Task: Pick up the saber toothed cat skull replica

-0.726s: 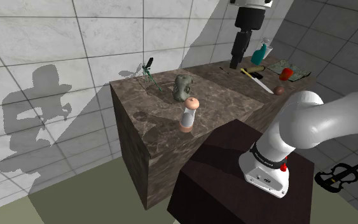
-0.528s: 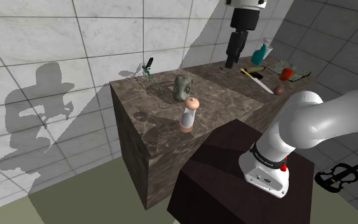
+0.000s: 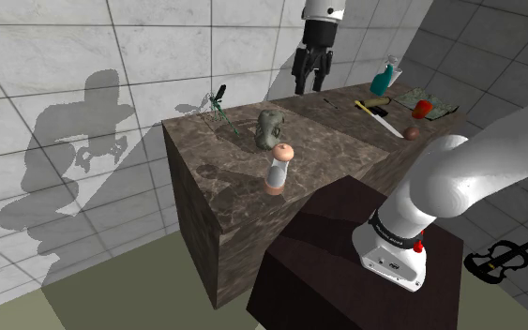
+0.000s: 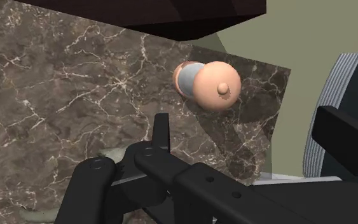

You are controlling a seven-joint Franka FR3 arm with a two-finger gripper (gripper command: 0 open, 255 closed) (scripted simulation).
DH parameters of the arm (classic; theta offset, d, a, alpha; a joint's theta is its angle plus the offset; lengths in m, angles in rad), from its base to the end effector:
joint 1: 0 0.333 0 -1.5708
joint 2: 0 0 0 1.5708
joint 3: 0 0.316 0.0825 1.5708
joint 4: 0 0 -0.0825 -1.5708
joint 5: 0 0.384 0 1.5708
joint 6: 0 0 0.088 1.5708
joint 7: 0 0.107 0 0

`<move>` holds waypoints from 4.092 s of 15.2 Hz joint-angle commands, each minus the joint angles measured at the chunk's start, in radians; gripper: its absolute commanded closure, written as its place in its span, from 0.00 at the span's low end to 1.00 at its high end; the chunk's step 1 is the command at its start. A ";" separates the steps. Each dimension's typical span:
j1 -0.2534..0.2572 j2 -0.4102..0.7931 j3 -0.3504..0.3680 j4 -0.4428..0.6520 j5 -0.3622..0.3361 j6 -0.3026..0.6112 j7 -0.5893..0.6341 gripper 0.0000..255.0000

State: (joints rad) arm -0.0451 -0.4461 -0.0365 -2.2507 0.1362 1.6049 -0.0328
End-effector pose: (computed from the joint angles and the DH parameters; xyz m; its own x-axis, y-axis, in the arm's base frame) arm 0.3957 -0.0198 0.5237 0.9799 -0.0456 -0.1940 -0.0764 -0.9851 -0.1541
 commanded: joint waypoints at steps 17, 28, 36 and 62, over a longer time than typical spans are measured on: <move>-0.114 0.714 -0.105 0.499 0.126 0.083 0.166 0.00; -0.244 1.156 -0.145 0.954 0.238 -0.012 0.283 0.00; -0.269 1.260 -0.144 1.015 0.259 0.019 0.292 0.00; -0.274 1.203 -0.148 1.072 0.249 -0.090 0.324 1.00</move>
State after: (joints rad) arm -0.3158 0.7576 -0.1845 -1.1961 0.3856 1.5321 0.2874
